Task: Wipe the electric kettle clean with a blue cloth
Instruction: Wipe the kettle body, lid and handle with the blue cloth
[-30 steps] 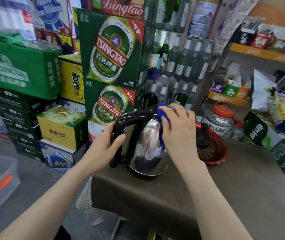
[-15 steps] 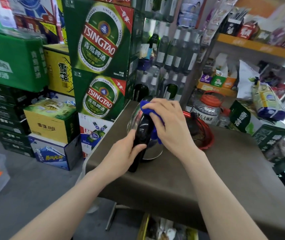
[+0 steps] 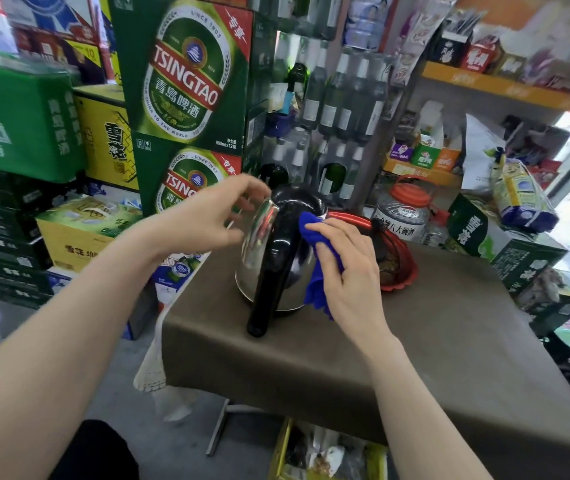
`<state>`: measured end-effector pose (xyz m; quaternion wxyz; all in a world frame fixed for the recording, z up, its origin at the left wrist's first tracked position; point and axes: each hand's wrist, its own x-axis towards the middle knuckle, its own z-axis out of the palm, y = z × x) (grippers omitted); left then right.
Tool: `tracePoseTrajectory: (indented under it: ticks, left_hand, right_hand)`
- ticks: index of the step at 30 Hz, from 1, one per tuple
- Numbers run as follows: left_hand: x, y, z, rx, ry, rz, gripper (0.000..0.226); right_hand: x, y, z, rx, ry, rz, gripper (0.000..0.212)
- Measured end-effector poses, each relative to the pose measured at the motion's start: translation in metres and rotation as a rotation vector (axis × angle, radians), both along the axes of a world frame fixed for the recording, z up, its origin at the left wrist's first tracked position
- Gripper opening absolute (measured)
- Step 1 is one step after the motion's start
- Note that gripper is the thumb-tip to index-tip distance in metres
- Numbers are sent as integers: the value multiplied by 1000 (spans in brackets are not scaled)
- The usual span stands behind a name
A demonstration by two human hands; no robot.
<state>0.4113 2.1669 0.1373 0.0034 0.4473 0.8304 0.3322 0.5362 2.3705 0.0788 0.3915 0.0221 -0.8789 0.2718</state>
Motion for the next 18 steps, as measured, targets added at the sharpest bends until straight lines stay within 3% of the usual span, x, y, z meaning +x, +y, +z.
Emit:
tracePoseTrajectory:
  ticks: [3,8,13,18]
  left_hand:
    - [-12,21,12,-124,219,-50,80]
    - [-13,43,12,-298,465,-72,69]
    - [3,54,8,-203,883,-41,62]
    - [4,73,-8,-133,877,-59,62]
  right_hand:
    - [-11,4,3,-62,-23,3,30]
    - [-23,19,11,-303,-74,85,28]
    - [-26,36,15,-463,-151,146,27]
    - [-13,42,27,-612,-59,103,25]
